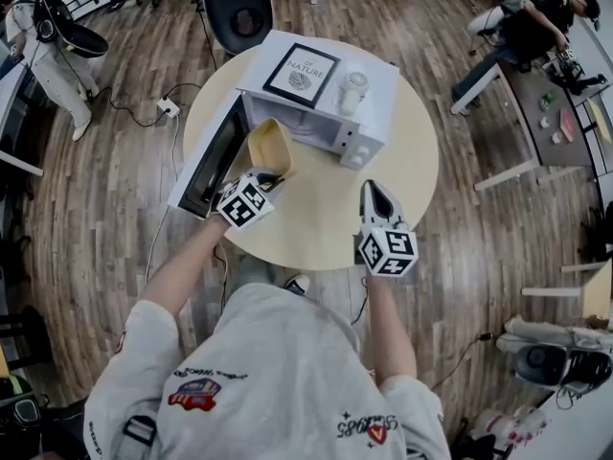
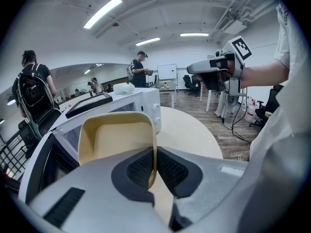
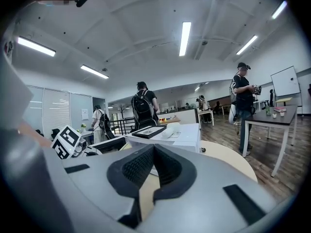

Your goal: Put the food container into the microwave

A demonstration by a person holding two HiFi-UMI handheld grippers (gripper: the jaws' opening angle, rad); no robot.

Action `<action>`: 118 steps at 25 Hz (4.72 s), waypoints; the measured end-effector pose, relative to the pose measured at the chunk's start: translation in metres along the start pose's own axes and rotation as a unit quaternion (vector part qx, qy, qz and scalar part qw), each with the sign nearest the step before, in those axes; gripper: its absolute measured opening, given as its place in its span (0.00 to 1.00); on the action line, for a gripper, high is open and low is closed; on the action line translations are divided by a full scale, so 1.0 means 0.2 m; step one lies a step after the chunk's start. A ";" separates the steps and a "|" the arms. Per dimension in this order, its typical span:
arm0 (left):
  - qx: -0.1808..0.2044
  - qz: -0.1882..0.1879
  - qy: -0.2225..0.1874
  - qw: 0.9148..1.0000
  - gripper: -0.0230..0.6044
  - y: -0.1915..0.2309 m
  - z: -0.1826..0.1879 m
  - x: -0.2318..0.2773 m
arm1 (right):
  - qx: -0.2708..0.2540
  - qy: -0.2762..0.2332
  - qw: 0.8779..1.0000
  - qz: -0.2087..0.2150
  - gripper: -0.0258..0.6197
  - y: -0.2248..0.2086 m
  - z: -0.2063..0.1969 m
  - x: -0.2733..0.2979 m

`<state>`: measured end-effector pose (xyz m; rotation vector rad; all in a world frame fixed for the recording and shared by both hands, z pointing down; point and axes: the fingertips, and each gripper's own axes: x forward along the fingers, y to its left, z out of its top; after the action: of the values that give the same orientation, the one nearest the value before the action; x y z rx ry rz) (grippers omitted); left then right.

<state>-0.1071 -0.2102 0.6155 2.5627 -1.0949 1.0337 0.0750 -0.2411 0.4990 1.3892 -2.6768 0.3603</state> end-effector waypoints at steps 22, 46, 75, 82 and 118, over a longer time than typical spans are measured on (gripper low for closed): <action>0.087 -0.045 0.086 0.991 0.06 0.17 -0.09 0.37 | 0.021 0.020 0.998 -0.057 0.04 -0.25 -0.11 0.02; 0.236 0.001 0.180 0.955 0.06 0.50 -0.07 0.75 | 0.051 0.043 0.989 -0.133 0.04 -0.48 -0.27 -0.19; 0.282 0.050 0.202 0.937 0.06 0.76 -0.13 0.96 | 0.061 0.067 0.984 -0.155 0.04 -0.51 -0.39 -0.14; 0.282 0.051 0.208 0.935 0.06 0.81 -0.16 1.01 | 0.061 0.077 0.984 -0.148 0.04 -0.48 -0.42 -0.08; 0.293 0.096 0.180 0.934 0.13 0.84 -0.05 1.07 | 0.076 0.086 0.981 -0.154 0.04 -0.49 -0.51 -0.12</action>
<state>-0.1223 -0.4489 0.7459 2.5227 -1.0660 2.0520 0.1673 -0.2514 0.6086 1.6959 -2.2924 0.6306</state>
